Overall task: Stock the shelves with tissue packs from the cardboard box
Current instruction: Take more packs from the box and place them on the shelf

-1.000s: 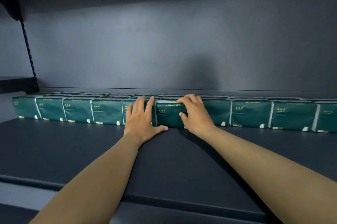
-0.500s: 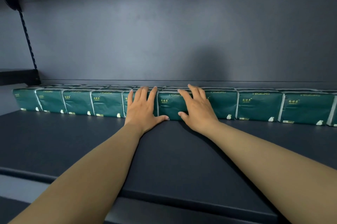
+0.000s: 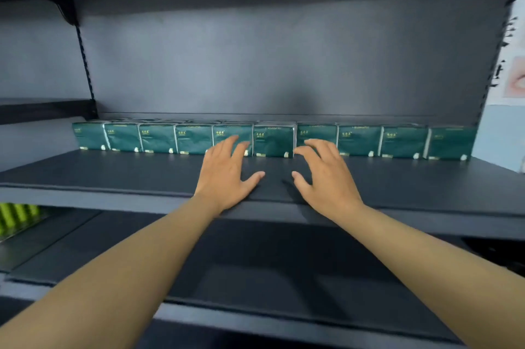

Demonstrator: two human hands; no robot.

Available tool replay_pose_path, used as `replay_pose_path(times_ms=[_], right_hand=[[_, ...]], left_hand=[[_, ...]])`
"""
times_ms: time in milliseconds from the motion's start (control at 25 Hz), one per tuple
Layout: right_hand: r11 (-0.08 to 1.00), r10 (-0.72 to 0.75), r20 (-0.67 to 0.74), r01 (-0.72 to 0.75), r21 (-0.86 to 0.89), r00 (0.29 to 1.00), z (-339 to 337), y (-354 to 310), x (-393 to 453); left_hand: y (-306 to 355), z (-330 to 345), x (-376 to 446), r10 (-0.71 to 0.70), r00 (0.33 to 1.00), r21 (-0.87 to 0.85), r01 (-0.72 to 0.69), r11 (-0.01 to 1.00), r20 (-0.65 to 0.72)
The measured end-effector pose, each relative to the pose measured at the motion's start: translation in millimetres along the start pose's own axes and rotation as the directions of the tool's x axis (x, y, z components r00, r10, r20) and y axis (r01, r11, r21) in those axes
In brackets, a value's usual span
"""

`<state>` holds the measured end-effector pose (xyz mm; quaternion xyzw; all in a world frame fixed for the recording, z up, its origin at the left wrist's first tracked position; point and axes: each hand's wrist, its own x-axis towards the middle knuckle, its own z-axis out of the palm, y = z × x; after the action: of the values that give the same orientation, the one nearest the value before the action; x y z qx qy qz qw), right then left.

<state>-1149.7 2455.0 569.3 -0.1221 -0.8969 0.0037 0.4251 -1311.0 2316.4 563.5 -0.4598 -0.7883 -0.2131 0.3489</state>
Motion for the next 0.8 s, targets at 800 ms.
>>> replay_pose_path(times_ms=[800], right_hand=[[0.959,0.210,0.778,-0.281,-0.045,0.592,150,-15,-363]], left_hand=[[36,149,-516,-0.090,0.504,0.003,0.171,0.985,0.859]])
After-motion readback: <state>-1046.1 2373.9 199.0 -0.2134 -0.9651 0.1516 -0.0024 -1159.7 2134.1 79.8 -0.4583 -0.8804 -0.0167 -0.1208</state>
